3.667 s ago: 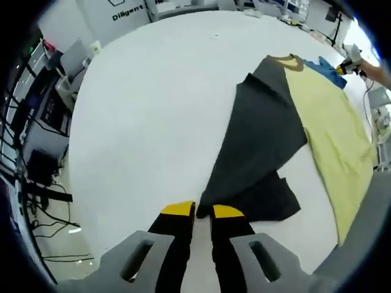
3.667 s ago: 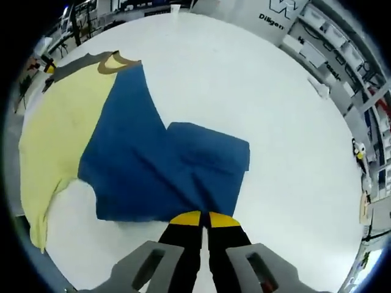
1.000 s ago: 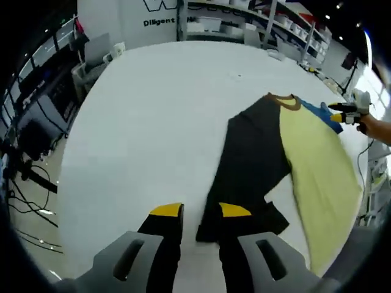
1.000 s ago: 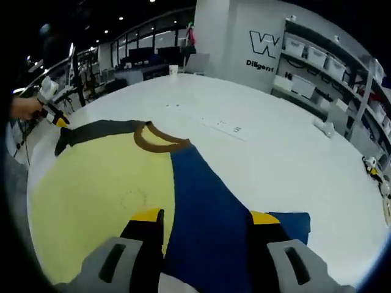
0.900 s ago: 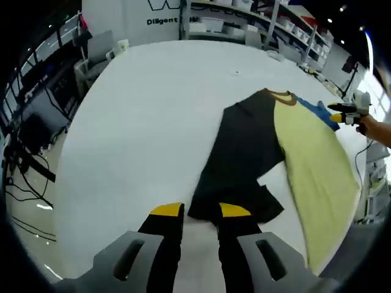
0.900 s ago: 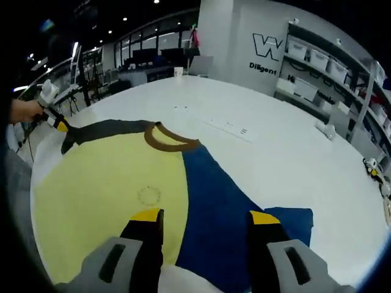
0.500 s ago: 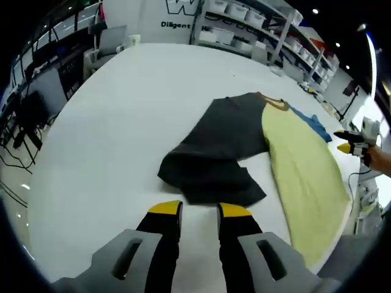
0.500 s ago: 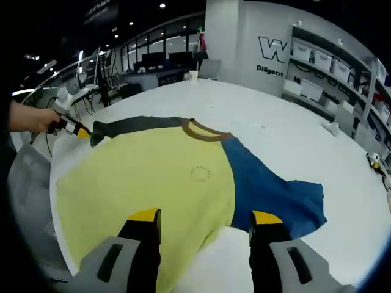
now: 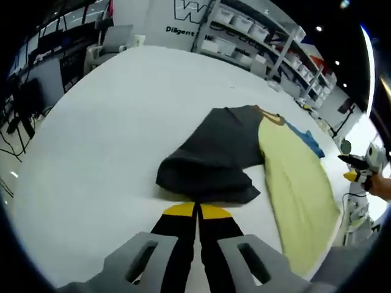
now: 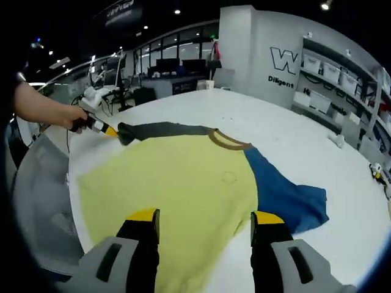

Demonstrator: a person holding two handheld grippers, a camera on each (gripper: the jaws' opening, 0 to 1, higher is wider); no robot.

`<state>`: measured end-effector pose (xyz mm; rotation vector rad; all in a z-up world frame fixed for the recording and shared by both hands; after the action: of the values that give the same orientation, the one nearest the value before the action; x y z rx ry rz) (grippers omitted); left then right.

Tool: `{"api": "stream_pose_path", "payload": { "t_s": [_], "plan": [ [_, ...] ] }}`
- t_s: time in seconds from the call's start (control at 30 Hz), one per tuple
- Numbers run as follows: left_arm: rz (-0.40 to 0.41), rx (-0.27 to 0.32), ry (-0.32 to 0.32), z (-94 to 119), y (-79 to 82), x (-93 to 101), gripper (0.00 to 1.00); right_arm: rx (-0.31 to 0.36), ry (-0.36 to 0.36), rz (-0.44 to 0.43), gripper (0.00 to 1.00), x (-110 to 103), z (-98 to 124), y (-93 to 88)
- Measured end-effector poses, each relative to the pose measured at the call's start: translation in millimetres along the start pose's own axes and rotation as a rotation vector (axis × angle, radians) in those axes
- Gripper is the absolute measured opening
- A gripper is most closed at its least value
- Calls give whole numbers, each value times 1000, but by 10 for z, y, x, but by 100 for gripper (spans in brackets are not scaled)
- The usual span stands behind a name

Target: Fold the garment on the visible template until the final outline fits inside the template.

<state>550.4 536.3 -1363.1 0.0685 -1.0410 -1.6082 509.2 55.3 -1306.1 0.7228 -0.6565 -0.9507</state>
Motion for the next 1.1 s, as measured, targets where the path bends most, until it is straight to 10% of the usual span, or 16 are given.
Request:
{"api": "stream_pose_path", "payload": {
  "t_s": [0.47,0.77,1.1],
  "plan": [
    [110,112,-35,-33,-15,128,21,-15,-11,24,57,13,225,-85],
    [126,142,-8,0,-35,84,2,-29,-24,34,55,95,330,-145],
    [39,-9,25,596,77,-125,1,-24,-6,32,54,12,302,-127]
  ]
}}
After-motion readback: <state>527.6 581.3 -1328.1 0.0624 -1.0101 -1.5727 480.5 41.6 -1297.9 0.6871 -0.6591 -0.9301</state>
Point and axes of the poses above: the point that each gripper's makers call its tool centre point, and the gripper's own axes: z roughly backward along the fingers, x roughly to its right, y roughly out of its top, the point moved 9 cm from there along z, roughly backward along the fingers, and after that the axes turned 13 degrees about -y, right-handed, at the moved point
